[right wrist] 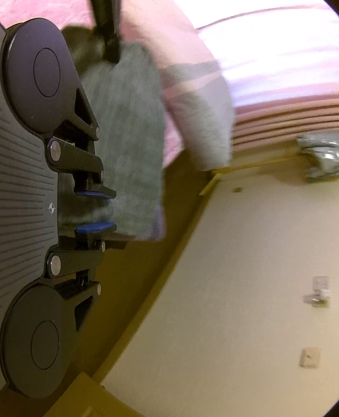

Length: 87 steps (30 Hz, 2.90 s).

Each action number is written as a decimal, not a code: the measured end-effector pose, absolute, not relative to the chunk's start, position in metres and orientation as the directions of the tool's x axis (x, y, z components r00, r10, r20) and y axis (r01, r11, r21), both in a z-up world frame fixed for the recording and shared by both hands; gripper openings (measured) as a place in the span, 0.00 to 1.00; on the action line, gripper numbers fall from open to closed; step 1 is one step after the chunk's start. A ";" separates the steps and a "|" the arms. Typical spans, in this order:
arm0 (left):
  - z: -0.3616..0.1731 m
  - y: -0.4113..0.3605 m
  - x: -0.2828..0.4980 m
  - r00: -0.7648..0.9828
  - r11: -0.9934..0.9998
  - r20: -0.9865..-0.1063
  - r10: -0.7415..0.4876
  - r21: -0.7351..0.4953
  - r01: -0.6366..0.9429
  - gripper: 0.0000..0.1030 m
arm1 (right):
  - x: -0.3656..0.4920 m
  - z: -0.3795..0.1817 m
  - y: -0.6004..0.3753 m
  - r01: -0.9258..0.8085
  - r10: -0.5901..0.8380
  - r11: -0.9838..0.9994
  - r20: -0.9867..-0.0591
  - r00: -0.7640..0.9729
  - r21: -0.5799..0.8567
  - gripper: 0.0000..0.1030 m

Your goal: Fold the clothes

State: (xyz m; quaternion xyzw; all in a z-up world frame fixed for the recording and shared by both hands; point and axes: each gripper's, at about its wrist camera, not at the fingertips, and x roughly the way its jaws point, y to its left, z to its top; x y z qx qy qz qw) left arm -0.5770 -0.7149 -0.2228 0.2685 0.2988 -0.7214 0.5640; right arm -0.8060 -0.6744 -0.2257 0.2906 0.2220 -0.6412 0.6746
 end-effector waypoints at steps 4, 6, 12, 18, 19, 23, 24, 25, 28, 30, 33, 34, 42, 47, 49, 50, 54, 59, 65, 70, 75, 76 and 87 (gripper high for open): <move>-0.205 -0.712 -0.553 -0.193 -0.134 -0.696 -0.691 -0.139 0.981 0.01 | -0.821 -0.220 -0.669 0.989 -0.749 -0.035 -0.659 0.071 0.146 0.23; -0.193 -0.702 -0.549 -0.226 -0.156 -0.685 -0.693 -0.164 0.974 0.01 | -0.821 -0.204 -0.657 0.989 -0.770 -0.047 -0.636 0.052 0.137 0.23; -0.205 -0.655 -0.570 -0.296 -0.248 -0.735 -0.610 -0.177 0.952 0.02 | -0.801 -0.187 -0.608 0.983 -0.773 0.061 -0.615 0.156 0.173 0.23; -0.209 -0.630 -0.550 -0.237 -0.193 -0.786 -0.571 -0.153 0.969 0.03 | -0.796 -0.204 -0.575 0.994 -0.710 0.014 -0.699 0.086 0.107 0.23; -0.203 -0.625 -0.546 -0.228 -0.197 -0.787 -0.573 -0.138 0.971 0.04 | -0.797 -0.200 -0.569 0.993 -0.703 0.001 -0.706 0.082 0.115 0.23; -0.174 -0.603 -0.536 -0.214 -0.189 -0.799 -0.562 -0.128 0.974 0.12 | -0.798 -0.184 -0.547 0.989 -0.676 -0.050 -0.733 0.071 0.142 0.23; -0.166 -0.597 -0.536 -0.218 -0.192 -0.800 -0.559 -0.132 0.973 0.19 | -0.798 -0.181 -0.541 0.987 -0.669 -0.063 -0.740 0.069 0.149 0.23; -0.159 -0.592 -0.536 -0.222 -0.196 -0.800 -0.557 -0.133 0.972 0.21 | -0.799 -0.177 -0.536 0.985 -0.662 -0.076 -0.747 0.066 0.155 0.23; -0.139 -0.572 -0.539 -0.232 -0.227 -0.796 -0.558 -0.123 0.966 0.24 | -0.787 -0.164 -0.519 0.975 -0.649 -0.106 -0.756 0.083 0.198 0.23; -0.127 -0.556 -0.540 -0.241 -0.249 -0.794 -0.558 -0.117 0.962 0.27 | -0.773 -0.153 -0.509 0.970 -0.653 -0.107 -0.751 0.098 0.220 0.23; -0.111 -0.534 -0.537 -0.243 -0.259 -0.789 -0.563 -0.111 0.960 0.31 | -0.753 -0.137 -0.493 0.963 -0.661 -0.105 -0.741 0.117 0.246 0.32; -0.105 -0.526 -0.536 -0.243 -0.262 -0.787 -0.567 -0.107 0.959 0.31 | -0.747 -0.132 -0.487 0.962 -0.669 -0.104 -0.734 0.119 0.251 0.62; -0.066 -0.474 -0.519 -0.224 -0.283 -0.760 -0.609 -0.056 0.958 0.36 | -0.717 -0.079 -0.430 0.960 -0.751 -0.121 -0.656 0.078 0.253 0.81; -0.047 -0.445 -0.508 -0.222 -0.299 -0.746 -0.628 -0.031 0.954 0.38 | -0.696 -0.065 -0.403 0.968 -0.732 -0.131 -0.679 0.050 0.213 0.81; -0.042 -0.433 -0.503 -0.218 -0.302 -0.737 -0.639 -0.020 0.953 0.39 | -0.687 -0.060 -0.391 0.973 -0.731 -0.139 -0.682 0.026 0.186 0.81; -0.040 -0.428 -0.500 -0.213 -0.302 -0.734 -0.645 -0.011 0.953 0.43 | -0.683 -0.058 -0.385 0.974 -0.733 -0.142 -0.681 0.015 0.174 0.81; -0.033 -0.405 -0.488 -0.216 -0.315 -0.724 -0.655 0.001 0.949 0.46 | -0.666 -0.053 -0.364 0.978 -0.743 -0.162 -0.668 -0.035 0.129 0.81; -0.025 -0.378 -0.477 -0.226 -0.335 -0.694 -0.683 0.023 0.942 0.59 | -0.653 -0.052 -0.340 0.975 -0.749 -0.189 -0.660 -0.067 0.116 0.81; -0.024 -0.369 -0.473 -0.231 -0.332 -0.712 -0.663 0.003 0.943 0.59 | -0.649 -0.052 -0.325 0.973 -0.737 -0.174 -0.675 -0.024 0.155 0.81; -0.033 -0.379 -0.483 -0.200 -0.311 -0.737 -0.646 0.015 0.950 0.59 | -0.651 -0.054 -0.325 0.972 -0.722 -0.158 -0.692 0.008 0.176 0.81; -0.042 -0.402 -0.504 -0.172 -0.288 -0.763 -0.623 0.020 0.957 0.59 | -0.669 -0.058 -0.349 0.965 -0.699 -0.162 -0.714 0.035 0.206 0.81; -0.044 -0.407 -0.509 -0.167 -0.284 -0.766 -0.620 0.021 0.959 0.59 | -0.674 -0.059 -0.355 0.965 -0.695 -0.161 -0.718 0.038 0.207 0.81; -0.058 -0.478 -0.558 -0.118 -0.237 -0.791 -0.601 0.035 0.971 0.59 | -0.715 -0.064 -0.442 0.980 -0.640 -0.128 -0.768 0.037 0.153 0.81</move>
